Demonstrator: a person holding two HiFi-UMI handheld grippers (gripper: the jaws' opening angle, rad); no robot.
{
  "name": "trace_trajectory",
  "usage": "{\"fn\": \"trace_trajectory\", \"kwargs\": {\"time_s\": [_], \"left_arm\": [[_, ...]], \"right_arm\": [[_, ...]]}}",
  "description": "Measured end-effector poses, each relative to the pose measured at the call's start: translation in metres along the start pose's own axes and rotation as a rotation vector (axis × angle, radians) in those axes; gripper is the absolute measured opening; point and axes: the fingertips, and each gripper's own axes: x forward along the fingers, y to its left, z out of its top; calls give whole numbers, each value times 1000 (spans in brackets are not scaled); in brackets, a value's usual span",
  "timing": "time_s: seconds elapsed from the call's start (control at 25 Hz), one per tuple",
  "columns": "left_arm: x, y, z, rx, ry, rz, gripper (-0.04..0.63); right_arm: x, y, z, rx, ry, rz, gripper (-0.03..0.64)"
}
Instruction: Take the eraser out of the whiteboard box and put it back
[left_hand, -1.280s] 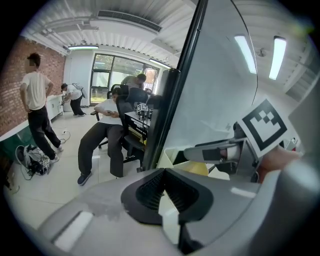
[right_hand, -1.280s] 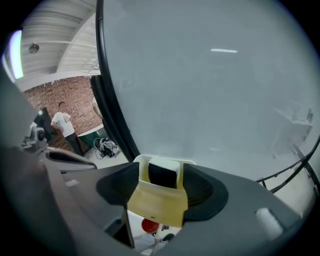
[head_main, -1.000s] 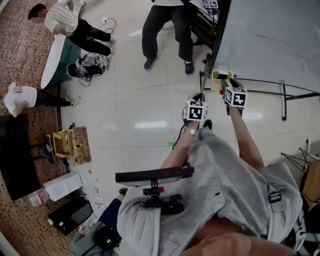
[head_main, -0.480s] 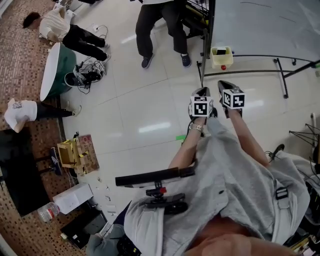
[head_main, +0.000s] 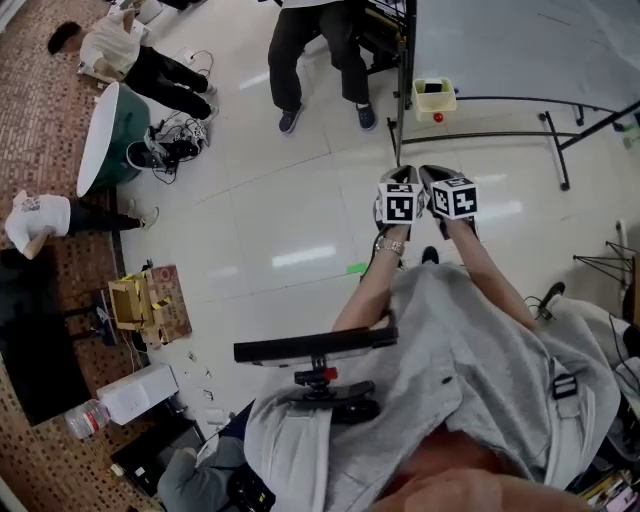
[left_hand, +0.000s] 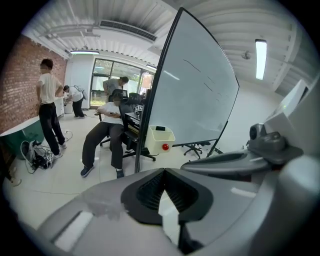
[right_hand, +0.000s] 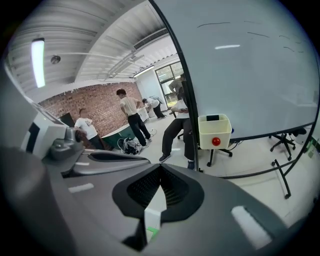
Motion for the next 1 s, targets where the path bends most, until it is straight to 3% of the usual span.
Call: {"fn": "trace_trajectory", "kwargs": {"time_s": [0.32, 1.0], "left_arm": [[6, -11, 15, 8, -5, 44, 3], [27, -43, 21, 67, 14, 20, 3]], "right_arm": [[-9, -3, 17, -41, -25, 17, 6], [-26, -38, 21, 14, -58, 19, 6]]}}
